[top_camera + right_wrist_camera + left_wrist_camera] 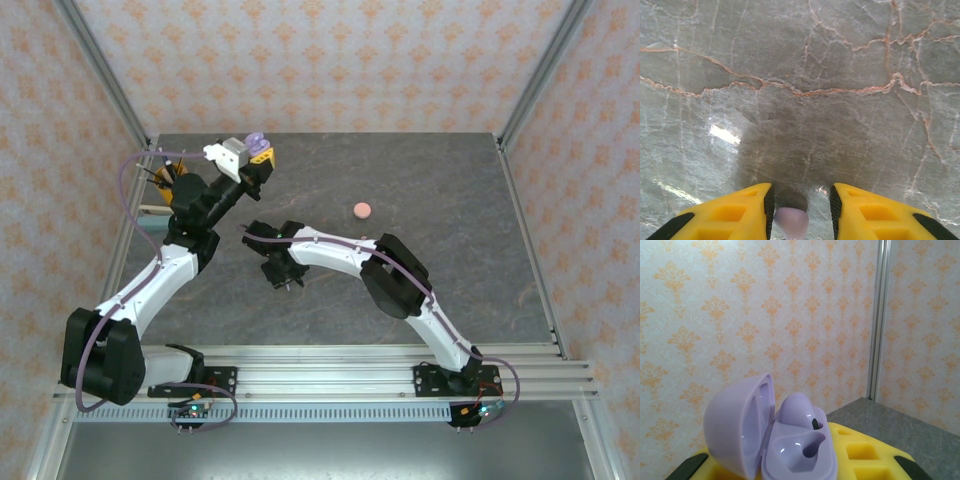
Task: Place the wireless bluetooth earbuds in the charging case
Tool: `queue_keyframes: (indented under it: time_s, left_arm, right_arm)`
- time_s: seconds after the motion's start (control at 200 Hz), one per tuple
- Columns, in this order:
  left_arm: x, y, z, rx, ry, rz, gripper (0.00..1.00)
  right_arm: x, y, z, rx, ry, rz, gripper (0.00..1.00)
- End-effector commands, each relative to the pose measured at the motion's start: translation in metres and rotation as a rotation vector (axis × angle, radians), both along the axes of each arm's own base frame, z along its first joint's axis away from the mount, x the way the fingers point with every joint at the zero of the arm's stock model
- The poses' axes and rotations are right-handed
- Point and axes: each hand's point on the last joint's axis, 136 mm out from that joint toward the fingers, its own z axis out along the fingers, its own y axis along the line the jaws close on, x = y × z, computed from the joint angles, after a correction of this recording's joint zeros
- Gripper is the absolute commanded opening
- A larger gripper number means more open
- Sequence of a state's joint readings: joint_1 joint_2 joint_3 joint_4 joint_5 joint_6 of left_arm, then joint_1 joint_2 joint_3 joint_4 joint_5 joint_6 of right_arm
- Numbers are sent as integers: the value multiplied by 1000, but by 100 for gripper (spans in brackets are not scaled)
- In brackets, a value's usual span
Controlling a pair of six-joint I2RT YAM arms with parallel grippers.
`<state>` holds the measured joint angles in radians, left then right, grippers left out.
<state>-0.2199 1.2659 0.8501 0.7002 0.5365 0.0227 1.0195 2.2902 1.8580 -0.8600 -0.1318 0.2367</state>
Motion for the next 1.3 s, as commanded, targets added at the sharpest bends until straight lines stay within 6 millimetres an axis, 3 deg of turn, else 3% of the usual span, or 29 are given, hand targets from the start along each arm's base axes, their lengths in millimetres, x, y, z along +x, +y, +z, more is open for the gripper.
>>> queue_keyframes:
  time_s: [0.0,0.931,1.296]
  left_arm:
    - [1,5,12,-27,-45,18,0]
    - [4,4,8,-32,-32,15,0]
    - [6,5,7,-32,-28,19,0]
  right_arm:
    - [-6,-14,2,-48,1,-17,37]
    - [-23,-19,6,-16,50,-24,37]
    - [-26,-21,-2,-30,59,-19,33]
